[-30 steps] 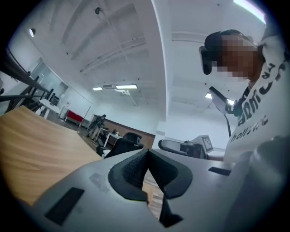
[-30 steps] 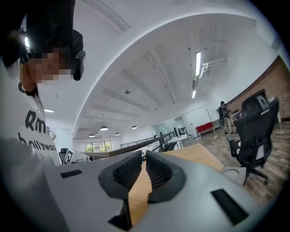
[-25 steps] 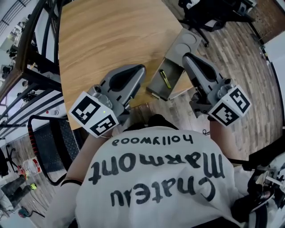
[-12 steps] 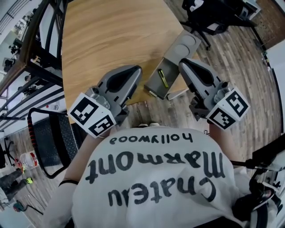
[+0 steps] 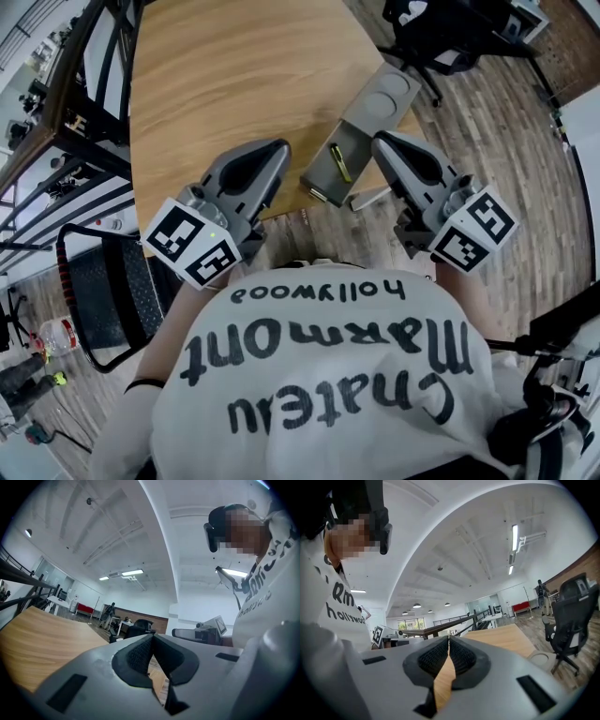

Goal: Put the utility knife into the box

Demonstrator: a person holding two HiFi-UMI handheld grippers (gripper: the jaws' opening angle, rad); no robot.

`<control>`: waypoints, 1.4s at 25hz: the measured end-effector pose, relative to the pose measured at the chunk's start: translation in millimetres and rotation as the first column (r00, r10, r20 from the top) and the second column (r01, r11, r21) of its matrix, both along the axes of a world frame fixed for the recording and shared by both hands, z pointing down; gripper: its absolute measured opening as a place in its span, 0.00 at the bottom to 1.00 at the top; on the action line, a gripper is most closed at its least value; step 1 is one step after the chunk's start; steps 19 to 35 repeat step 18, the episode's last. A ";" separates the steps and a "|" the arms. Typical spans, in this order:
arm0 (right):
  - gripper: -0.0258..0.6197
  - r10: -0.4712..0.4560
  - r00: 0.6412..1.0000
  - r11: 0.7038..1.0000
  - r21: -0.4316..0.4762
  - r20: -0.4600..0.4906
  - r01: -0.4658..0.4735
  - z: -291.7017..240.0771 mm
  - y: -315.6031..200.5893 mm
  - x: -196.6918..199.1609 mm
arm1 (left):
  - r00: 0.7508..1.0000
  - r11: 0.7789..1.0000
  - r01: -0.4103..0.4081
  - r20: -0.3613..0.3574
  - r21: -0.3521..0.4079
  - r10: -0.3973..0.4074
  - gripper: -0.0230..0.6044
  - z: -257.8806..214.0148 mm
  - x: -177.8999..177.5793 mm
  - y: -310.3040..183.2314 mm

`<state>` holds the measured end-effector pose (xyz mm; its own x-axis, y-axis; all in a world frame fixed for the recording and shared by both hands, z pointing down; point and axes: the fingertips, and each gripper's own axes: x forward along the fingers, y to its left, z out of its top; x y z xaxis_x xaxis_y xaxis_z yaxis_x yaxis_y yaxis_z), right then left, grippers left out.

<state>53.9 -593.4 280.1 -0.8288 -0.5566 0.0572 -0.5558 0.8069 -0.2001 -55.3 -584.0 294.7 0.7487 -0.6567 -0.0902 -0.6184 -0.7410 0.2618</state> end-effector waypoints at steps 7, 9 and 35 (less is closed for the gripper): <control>0.07 -0.002 1.000 1.000 -0.010 -0.006 0.002 2.7 -4.2 2.3 | 1.000 1.000 0.013 -0.007 -0.008 -0.013 0.05 1.4 0.1 -0.1; 0.07 -0.001 1.000 1.000 -0.011 -0.010 0.001 4.0 -4.8 3.1 | 1.000 1.000 0.016 -0.012 -0.012 -0.016 0.05 1.9 -0.3 -0.1; 0.07 -0.011 1.000 1.000 -0.004 -0.023 0.011 2.7 -8.4 4.0 | 1.000 1.000 0.022 -0.014 -0.011 -0.023 0.05 -1.3 0.7 -1.9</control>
